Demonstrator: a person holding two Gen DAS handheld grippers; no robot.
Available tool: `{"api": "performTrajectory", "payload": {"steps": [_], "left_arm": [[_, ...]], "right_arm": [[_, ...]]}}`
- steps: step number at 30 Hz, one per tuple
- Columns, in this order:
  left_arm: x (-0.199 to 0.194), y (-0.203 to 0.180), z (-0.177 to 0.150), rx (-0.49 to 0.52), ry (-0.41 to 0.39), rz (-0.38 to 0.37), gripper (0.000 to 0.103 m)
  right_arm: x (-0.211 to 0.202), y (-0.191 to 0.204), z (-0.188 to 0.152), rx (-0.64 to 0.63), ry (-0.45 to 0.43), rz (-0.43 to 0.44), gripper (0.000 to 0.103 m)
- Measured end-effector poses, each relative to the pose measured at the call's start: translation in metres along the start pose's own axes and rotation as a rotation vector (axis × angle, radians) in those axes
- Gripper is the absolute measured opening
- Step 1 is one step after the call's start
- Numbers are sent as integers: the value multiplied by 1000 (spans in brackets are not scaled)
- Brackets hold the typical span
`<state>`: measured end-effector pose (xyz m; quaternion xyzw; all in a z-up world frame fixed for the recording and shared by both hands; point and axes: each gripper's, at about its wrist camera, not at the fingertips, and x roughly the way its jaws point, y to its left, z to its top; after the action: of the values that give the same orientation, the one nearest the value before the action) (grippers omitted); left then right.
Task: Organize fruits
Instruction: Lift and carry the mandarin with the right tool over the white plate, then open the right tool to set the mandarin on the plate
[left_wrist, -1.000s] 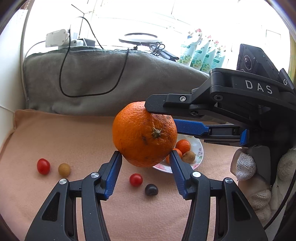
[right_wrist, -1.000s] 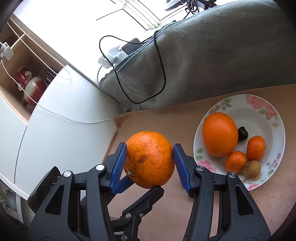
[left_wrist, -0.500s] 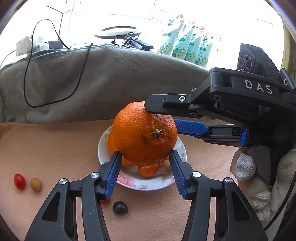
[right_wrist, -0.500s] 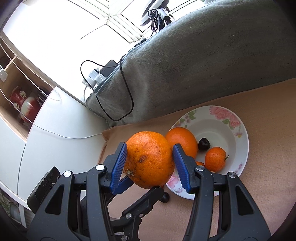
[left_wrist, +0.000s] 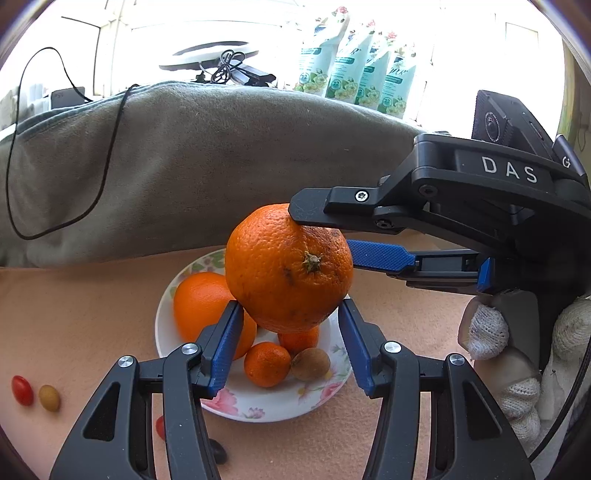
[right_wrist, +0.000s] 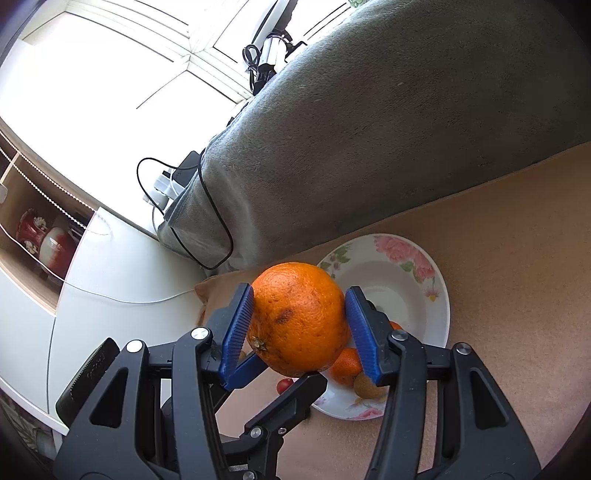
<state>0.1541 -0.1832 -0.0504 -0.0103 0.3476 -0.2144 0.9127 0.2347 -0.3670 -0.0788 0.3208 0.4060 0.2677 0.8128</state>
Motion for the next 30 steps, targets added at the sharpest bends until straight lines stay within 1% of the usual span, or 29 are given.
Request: {"api": "performTrajectory", "payload": {"steps": [6, 12, 15, 16, 20, 22, 29, 30], "left_arm": [[11, -5, -1, 8, 22, 2, 53], [21, -8, 1, 19, 39, 7, 52], [18, -9, 3, 43, 15, 23, 45], [18, -10, 5, 50, 11, 28, 45], [10, -4, 6, 41, -1, 26, 45], [6, 0, 4, 32, -1, 27, 45], [-8, 11, -4, 2, -7, 28, 46], [-10, 12, -5, 1, -8, 30, 47]], "right_arm": [[4, -16, 4, 43, 6, -1, 54], [12, -27, 7, 68, 13, -25, 54], [16, -32, 8, 82, 13, -59, 55], [16, -33, 9, 90, 9, -75, 56], [11, -33, 11, 70, -19, -103, 60], [7, -30, 11, 60, -34, -112, 67], [2, -16, 1, -14, -39, -160, 68], [2, -13, -1, -23, -39, -165, 69]]}}
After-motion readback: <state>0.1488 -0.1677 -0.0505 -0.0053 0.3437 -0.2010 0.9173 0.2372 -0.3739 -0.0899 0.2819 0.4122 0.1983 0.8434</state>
